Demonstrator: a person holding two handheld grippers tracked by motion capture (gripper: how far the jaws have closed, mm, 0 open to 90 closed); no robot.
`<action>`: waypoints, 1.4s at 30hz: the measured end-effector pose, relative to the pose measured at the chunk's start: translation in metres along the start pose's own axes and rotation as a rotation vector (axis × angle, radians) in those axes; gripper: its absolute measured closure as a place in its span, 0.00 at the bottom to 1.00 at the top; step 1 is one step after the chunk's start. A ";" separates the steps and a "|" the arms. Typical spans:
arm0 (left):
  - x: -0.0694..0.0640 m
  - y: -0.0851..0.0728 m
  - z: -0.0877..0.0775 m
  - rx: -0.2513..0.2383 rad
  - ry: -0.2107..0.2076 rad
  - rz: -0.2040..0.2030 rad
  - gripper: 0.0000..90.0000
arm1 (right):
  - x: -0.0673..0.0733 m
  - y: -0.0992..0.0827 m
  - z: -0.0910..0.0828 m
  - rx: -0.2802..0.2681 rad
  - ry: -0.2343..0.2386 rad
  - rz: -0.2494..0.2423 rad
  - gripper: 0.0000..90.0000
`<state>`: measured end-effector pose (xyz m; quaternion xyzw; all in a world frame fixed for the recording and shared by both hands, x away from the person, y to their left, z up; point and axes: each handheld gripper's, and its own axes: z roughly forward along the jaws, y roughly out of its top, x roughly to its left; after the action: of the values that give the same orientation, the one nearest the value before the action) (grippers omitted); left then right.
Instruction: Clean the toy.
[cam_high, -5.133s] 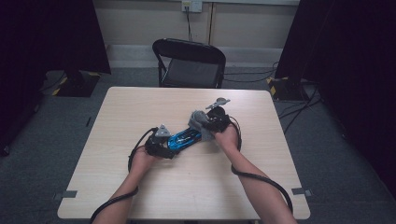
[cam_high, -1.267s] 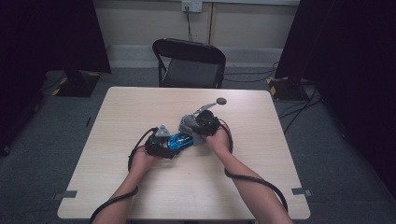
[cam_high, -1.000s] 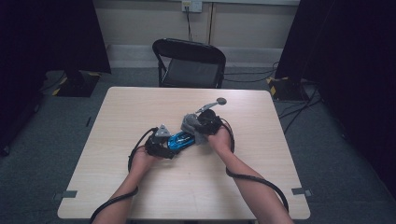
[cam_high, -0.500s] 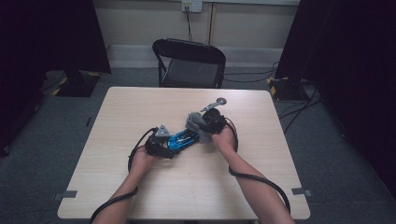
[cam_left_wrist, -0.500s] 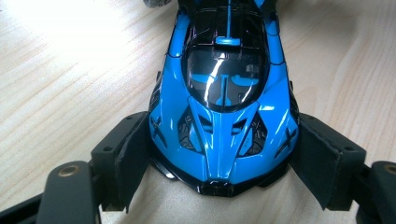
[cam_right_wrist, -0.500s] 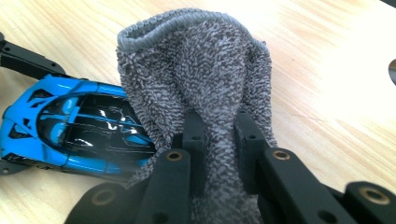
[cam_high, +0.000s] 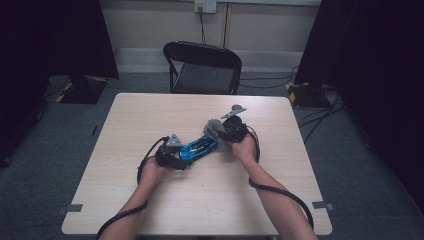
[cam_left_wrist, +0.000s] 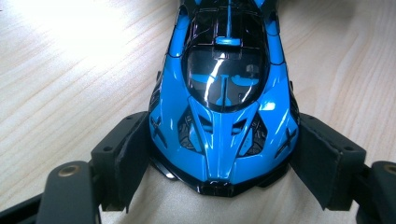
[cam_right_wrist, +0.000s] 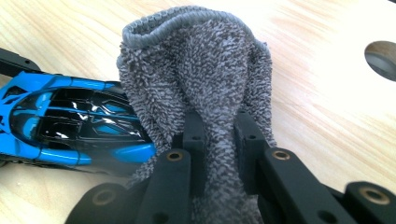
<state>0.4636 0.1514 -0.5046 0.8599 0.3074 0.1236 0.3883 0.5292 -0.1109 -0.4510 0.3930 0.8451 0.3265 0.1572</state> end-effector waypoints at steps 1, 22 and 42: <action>0.000 0.000 0.000 0.000 -0.001 -0.001 0.26 | -0.002 -0.001 -0.001 -0.004 0.000 0.007 0.87; -0.001 0.000 -0.001 0.002 0.010 -0.005 0.26 | -0.028 -0.029 -0.015 0.002 -0.034 0.056 0.87; 0.011 -0.007 -0.024 -0.042 -0.018 -0.117 0.23 | -0.025 -0.023 -0.034 -0.023 -0.018 0.023 0.87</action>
<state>0.4579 0.1765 -0.4942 0.8332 0.3510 0.0995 0.4156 0.5144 -0.1561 -0.4411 0.4039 0.8351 0.3346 0.1655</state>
